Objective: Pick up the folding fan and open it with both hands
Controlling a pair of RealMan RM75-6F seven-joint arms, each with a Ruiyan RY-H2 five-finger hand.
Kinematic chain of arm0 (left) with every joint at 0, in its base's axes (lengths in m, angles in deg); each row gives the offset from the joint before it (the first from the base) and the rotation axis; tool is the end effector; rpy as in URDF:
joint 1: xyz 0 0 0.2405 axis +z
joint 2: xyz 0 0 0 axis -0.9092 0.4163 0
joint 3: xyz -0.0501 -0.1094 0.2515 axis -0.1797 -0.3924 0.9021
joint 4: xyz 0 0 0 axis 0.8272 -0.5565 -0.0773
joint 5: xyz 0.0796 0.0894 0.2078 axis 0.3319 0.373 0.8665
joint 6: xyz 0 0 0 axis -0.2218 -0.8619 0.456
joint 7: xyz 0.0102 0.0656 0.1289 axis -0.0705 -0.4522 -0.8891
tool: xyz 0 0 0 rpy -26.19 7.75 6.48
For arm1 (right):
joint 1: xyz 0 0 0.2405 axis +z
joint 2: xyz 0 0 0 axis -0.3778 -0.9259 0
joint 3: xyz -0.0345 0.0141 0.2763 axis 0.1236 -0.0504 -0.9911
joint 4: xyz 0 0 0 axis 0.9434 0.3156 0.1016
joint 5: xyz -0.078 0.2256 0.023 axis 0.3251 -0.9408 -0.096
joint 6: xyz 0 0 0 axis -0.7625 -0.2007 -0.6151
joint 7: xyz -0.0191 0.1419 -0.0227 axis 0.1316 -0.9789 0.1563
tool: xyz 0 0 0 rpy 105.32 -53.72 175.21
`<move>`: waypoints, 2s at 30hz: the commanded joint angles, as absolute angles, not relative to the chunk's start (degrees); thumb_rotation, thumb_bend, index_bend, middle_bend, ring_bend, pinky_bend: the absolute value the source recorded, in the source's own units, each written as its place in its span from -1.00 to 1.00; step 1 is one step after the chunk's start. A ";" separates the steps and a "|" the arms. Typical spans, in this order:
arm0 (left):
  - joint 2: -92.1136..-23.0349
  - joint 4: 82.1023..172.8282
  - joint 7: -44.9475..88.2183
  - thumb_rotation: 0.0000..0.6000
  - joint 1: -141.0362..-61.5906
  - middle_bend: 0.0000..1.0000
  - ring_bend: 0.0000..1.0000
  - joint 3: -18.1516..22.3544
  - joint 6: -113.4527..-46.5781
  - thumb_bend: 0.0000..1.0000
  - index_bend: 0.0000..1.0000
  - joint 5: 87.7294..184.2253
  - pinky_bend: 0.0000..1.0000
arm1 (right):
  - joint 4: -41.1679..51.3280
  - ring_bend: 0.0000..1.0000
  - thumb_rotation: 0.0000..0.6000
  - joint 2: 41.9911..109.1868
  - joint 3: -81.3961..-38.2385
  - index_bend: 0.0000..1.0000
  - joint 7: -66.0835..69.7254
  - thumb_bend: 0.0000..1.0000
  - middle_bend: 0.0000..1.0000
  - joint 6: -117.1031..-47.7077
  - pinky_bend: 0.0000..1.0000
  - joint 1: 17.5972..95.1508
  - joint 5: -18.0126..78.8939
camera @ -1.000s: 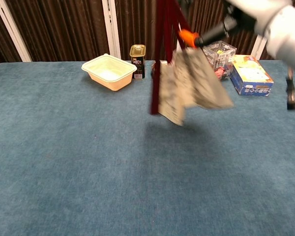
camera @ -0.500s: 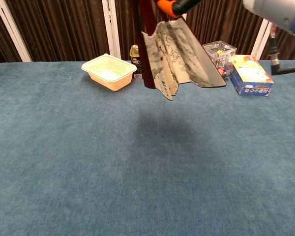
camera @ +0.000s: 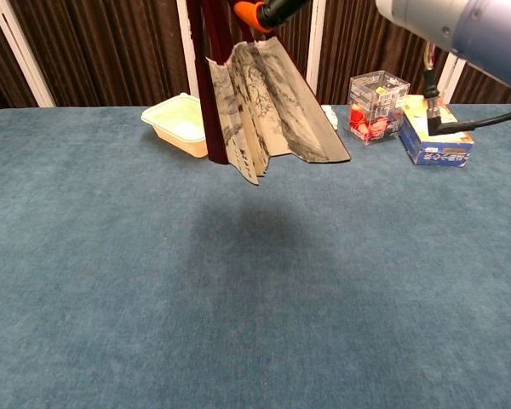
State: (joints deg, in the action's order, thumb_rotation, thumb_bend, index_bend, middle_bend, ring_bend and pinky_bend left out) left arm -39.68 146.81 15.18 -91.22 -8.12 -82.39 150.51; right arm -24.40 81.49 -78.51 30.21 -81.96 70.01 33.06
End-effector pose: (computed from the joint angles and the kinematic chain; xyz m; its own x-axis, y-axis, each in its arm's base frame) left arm -0.2435 0.3585 0.1468 0.4095 -0.0849 0.9084 0.8879 -0.1917 -0.4182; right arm 0.0116 -0.3633 0.0314 0.1001 -0.0055 0.9950 -0.8338 -0.5461 0.0809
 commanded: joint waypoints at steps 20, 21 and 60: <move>-48.04 140.35 20.42 1.00 -107.59 -1.00 -1.00 -9.57 -64.58 -0.47 -0.34 145.03 -1.00 | -31.79 -0.98 1.00 79.64 -82.83 0.58 35.10 0.04 -0.40 -83.86 -1.00 76.07 20.69; -48.67 140.57 20.19 1.00 -108.18 -1.00 -1.00 -9.38 -64.18 -0.46 -0.33 144.81 -1.00 | -32.04 -0.98 1.00 79.44 -82.71 0.58 35.33 0.04 -0.40 -84.14 -1.00 76.23 20.24; -61.78 142.13 10.87 1.00 -113.77 -0.81 -1.00 -6.85 -70.76 -0.02 0.38 139.72 -1.00 | -38.31 -0.97 1.00 74.46 -79.99 0.63 32.55 0.04 -0.37 -88.26 -1.00 77.39 17.03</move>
